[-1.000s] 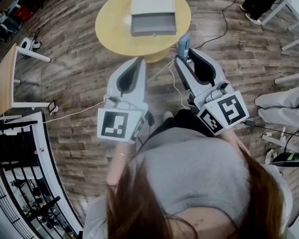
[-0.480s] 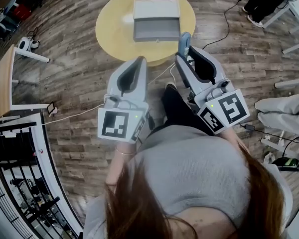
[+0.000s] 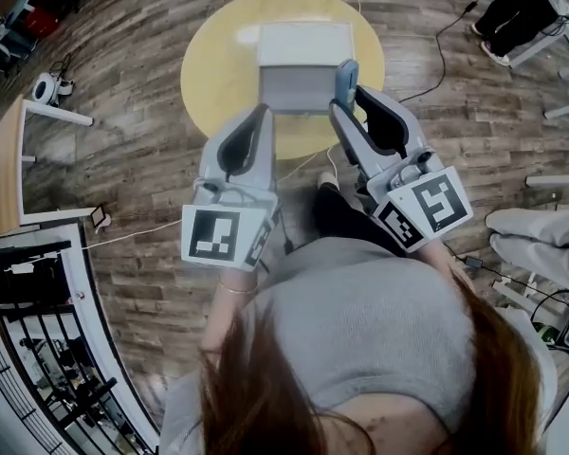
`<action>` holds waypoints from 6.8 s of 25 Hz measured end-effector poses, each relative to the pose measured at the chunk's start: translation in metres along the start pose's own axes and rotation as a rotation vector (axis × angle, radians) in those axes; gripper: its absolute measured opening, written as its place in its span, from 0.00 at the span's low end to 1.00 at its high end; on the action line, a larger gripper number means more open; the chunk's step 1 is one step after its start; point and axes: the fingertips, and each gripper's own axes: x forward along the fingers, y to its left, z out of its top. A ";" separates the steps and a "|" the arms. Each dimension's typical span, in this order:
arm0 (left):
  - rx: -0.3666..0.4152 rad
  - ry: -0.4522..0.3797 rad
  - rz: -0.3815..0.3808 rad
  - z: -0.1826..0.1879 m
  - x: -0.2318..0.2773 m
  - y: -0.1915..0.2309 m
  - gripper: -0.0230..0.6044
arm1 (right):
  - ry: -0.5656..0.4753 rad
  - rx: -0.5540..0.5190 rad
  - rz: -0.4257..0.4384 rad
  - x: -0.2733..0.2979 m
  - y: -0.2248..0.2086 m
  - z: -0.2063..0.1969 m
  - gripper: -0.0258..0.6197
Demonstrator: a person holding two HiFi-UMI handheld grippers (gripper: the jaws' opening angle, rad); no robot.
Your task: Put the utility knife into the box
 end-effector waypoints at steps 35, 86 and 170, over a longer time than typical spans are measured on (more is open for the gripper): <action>-0.036 0.012 0.085 0.001 0.134 0.111 0.03 | 0.497 -0.252 0.397 0.139 -0.075 -0.051 0.24; -0.067 0.045 0.058 -0.015 0.118 0.121 0.03 | 1.254 -0.638 0.595 0.113 -0.084 -0.278 0.24; -0.022 0.014 -0.023 0.004 0.142 0.089 0.03 | 0.161 -0.251 0.092 0.154 -0.099 0.001 0.14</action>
